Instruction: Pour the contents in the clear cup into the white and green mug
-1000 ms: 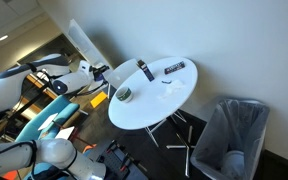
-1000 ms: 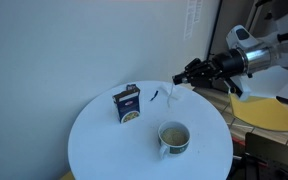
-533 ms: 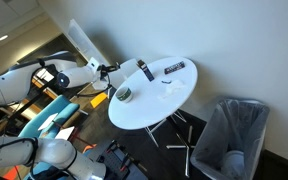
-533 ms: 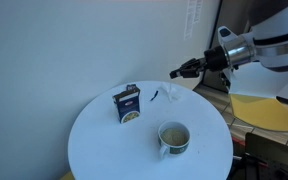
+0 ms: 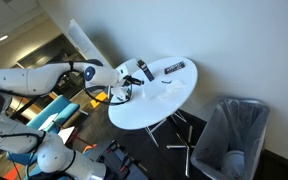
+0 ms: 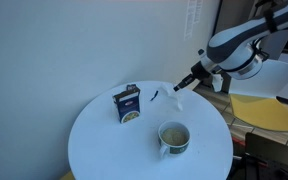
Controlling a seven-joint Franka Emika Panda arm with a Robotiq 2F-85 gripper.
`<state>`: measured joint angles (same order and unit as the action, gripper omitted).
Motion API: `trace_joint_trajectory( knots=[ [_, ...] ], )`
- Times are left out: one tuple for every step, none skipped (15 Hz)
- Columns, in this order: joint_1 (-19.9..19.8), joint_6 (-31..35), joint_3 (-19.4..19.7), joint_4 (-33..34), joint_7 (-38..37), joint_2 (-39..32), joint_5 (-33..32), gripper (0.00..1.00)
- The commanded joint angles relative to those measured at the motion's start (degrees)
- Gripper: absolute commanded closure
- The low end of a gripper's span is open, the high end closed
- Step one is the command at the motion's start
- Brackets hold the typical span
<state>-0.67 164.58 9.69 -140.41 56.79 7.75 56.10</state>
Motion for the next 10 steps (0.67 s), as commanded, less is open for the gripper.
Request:
trace_joint_trajectory(
  knots=[
    [-5.84, -8.52, 0.91, 4.38, -15.91, -4.88, -15.98, 0.97],
    [-7.07, -12.4, 1.51, 5.93, -20.71, -5.66, -21.3, 0.97],
    [-8.07, -16.47, 1.98, 7.68, -25.39, -6.17, -26.07, 0.97],
    [-8.86, -21.33, 2.38, 9.93, -30.17, -6.53, -30.71, 0.97],
    [-9.25, -26.13, 2.55, 12.08, -34.71, -6.52, -34.36, 0.97],
    [-9.14, -30.57, 2.16, 14.0, -39.22, -6.55, -37.1, 0.97],
    [-8.97, -35.23, 1.67, 16.22, -43.53, -6.65, -39.2, 0.97],
    [-8.66, -39.91, 1.28, 18.45, -46.79, -6.96, -40.23, 0.97],
    [-8.42, -44.68, 0.98, 20.9, -49.04, -7.72, -40.33, 0.97],
    [-8.33, -49.45, 0.71, 24.01, -51.35, -8.29, -40.43, 0.97]
  ],
)
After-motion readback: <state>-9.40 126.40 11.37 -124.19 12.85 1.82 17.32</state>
